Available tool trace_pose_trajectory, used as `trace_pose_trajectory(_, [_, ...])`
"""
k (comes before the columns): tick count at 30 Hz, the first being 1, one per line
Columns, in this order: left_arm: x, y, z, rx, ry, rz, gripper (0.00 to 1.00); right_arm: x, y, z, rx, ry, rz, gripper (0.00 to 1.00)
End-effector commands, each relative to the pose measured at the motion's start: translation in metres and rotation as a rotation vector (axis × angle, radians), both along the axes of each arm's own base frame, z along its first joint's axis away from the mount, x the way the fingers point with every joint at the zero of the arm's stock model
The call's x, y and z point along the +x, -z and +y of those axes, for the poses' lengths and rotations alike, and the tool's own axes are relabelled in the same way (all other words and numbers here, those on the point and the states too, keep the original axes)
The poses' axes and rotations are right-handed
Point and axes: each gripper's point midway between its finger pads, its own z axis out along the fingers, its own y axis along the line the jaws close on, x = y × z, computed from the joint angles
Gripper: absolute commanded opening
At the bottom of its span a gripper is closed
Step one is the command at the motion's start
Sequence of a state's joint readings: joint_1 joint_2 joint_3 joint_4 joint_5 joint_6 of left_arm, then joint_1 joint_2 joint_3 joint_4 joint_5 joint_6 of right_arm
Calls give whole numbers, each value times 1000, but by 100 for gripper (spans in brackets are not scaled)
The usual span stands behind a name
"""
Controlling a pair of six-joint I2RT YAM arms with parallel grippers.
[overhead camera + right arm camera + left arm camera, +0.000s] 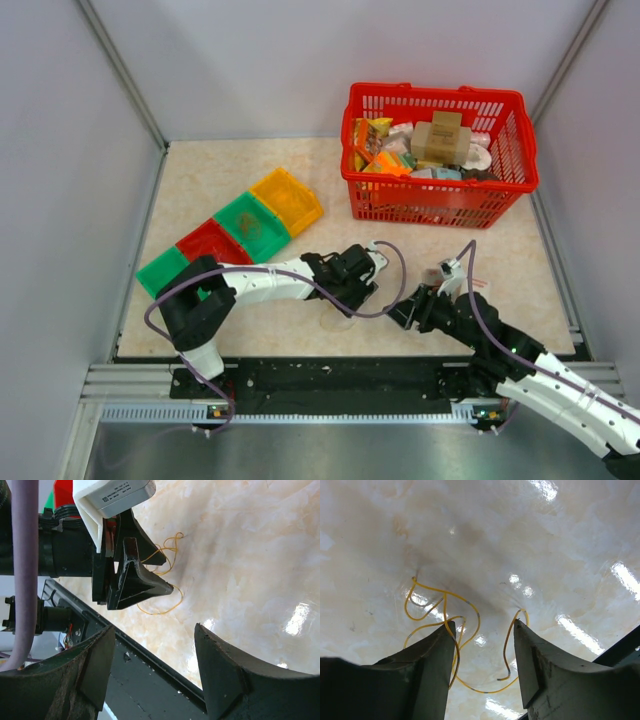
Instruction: Untangle the cables
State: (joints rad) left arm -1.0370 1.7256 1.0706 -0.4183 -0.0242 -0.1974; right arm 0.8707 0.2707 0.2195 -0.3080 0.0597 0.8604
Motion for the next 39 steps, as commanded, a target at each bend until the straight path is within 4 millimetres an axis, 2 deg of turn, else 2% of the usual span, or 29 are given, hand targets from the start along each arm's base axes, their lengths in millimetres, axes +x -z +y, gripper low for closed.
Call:
trace_pose_trajectory(1, [9,-21,-13,-62,-3,-54,52,1,-17,2,27,-1,-25,64])
trace_pose_trajectory(4, [8,-15,-7,-21,-2,-45,43,1,-19,2,28,2,-29,64])
trace_pose_trajectory(8, [8,-13,-4,-28,-4,-57,27,2,-19,1,27,4,-32,64])
trace_pose_trajectory(11, [9,-21,-2,-30,-12,-73,4,2,-16,1,25,10,-24,64])
trace_pose_trajectory(12, [11,-27,-1,-46,-15,-89,0,2,-17,1,26,9,-24,64])
trace_pose_trajectory(14, [16,-39,-2,-89,-29,-124,0,2,-17,1,25,6,-28,64])
trace_pose_trajectory(19, [40,-90,5,-238,-146,-204,0,3,-16,0,24,17,-24,64])
trace_pose_trajectory(23, [75,-133,32,-408,-334,-262,0,3,-17,1,25,16,-28,63])
trace_pose_trajectory(28, [134,-193,77,-655,-586,-337,0,4,-18,1,27,19,-30,63])
trace_pose_trajectory(32, [181,-234,111,-736,-782,-415,0,5,-20,1,31,21,-33,63])
trace_pose_trajectory(35, [218,-241,129,-755,-895,-397,0,4,-23,2,37,18,-32,63])
trace_pose_trajectory(37, [243,-235,143,-734,-969,-388,0,5,-25,2,38,18,-32,63])
trace_pose_trajectory(39, [270,-221,157,-725,-1044,-351,0,5,-28,3,42,16,-34,63])
